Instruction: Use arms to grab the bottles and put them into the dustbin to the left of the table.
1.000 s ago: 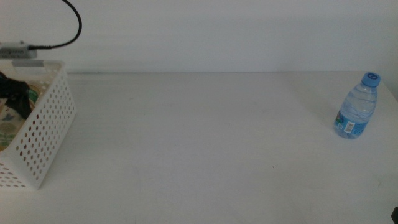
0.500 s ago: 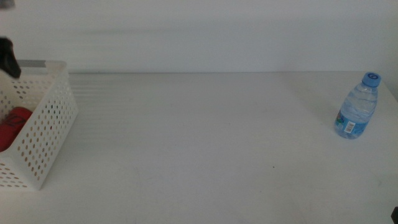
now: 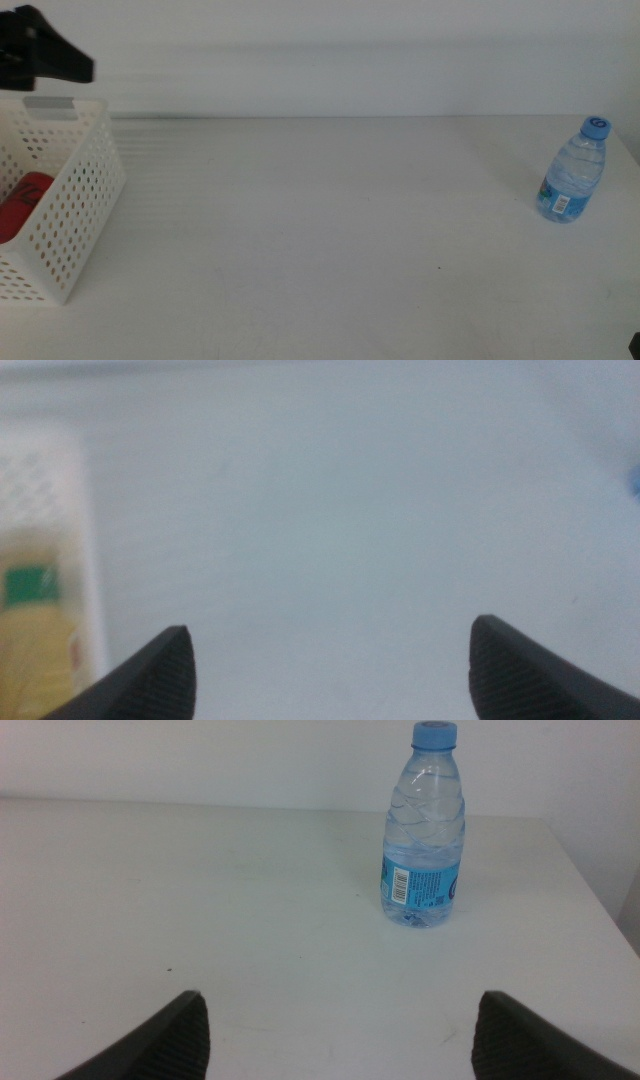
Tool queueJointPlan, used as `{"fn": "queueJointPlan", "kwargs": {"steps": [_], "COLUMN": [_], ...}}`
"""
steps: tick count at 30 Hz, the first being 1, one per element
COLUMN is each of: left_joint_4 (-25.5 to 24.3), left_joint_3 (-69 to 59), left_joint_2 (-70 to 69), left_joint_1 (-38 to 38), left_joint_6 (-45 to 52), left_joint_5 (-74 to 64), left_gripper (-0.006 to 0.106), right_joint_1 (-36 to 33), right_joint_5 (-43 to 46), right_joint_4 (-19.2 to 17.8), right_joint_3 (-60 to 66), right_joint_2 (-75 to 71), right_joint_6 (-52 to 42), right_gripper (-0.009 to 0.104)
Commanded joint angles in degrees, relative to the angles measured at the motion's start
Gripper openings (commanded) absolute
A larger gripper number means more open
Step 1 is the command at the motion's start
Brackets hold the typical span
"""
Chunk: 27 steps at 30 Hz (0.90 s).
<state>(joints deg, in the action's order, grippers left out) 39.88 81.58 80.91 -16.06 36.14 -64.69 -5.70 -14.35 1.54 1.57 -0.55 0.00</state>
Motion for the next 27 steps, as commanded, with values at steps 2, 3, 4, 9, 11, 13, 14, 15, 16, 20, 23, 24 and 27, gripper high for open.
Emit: {"fn": "queueJointPlan", "kwargs": {"steps": [2,3,4,9,11,13,14,15,16,20,23,24,27], "left_joint_4": [6.0,5.7,5.3,2.9,3.1,3.1,3.1,3.1,3.1,2.8,0.1,-2.1,-9.6], "left_joint_3": [-7.2,-9.5,-11.4,-20.4,-22.6,-24.4,-25.1,-25.8,-26.2,-26.1,-26.4,-26.8,-29.7], "left_joint_2": [-8.8,-10.6,-12.0,-18.4,-19.4,-19.8,-19.8,-19.8,-19.8,-19.8,-20.0,-20.2,-22.4], "left_joint_1": [5.5,8.0,10.6,23.1,26.0,28.6,29.7,30.7,31.5,34.4,35.5,36.2,38.7], "left_joint_6": [2.6,2.8,2.8,5.9,6.0,6.0,6.0,6.0,6.0,8.1,10.1,9.2,0.8], "left_joint_5": [13.0,16.6,19.3,30.9,32.6,32.9,32.7,32.6,32.6,30.7,28.9,29.1,32.3], "left_gripper": [0.09,0.09,0.089,0.085,0.083,0.081,0.08,0.079,0.078,0.077,0.077,0.077,0.077], "right_joint_1": [0.3,0.3,0.3,0.3,0.3,0.3,0.3,0.3,0.3,0.3,0.3,0.3,0.3], "right_joint_5": [4.2,4.2,4.2,4.2,4.2,4.2,4.2,4.2,4.2,4.2,4.2,4.2,4.2], "right_joint_4": [-0.4,-0.4,-0.4,-0.4,-0.4,-0.4,-0.4,-0.4,-0.4,-0.4,-0.4,-0.4,-0.4], "right_joint_3": [-0.4,-0.4,-0.4,-0.4,-0.4,-0.4,-0.4,-0.4,-0.4,-0.4,-0.4,-0.4,-0.4], "right_joint_2": [-1.6,-1.6,-1.6,-1.6,-1.6,-1.6,-1.6,-1.6,-1.6,-1.6,-1.6,-1.6,-1.6], "right_joint_6": [-0.5,-0.5,-0.5,-0.5,-0.5,-0.5,-0.5,-0.5,-0.5,-0.5,-0.5,-0.5,-0.5], "right_gripper": [0.079,0.079,0.079,0.079,0.079,0.079,0.079,0.079,0.079,0.079,0.079,0.079,0.079]}}
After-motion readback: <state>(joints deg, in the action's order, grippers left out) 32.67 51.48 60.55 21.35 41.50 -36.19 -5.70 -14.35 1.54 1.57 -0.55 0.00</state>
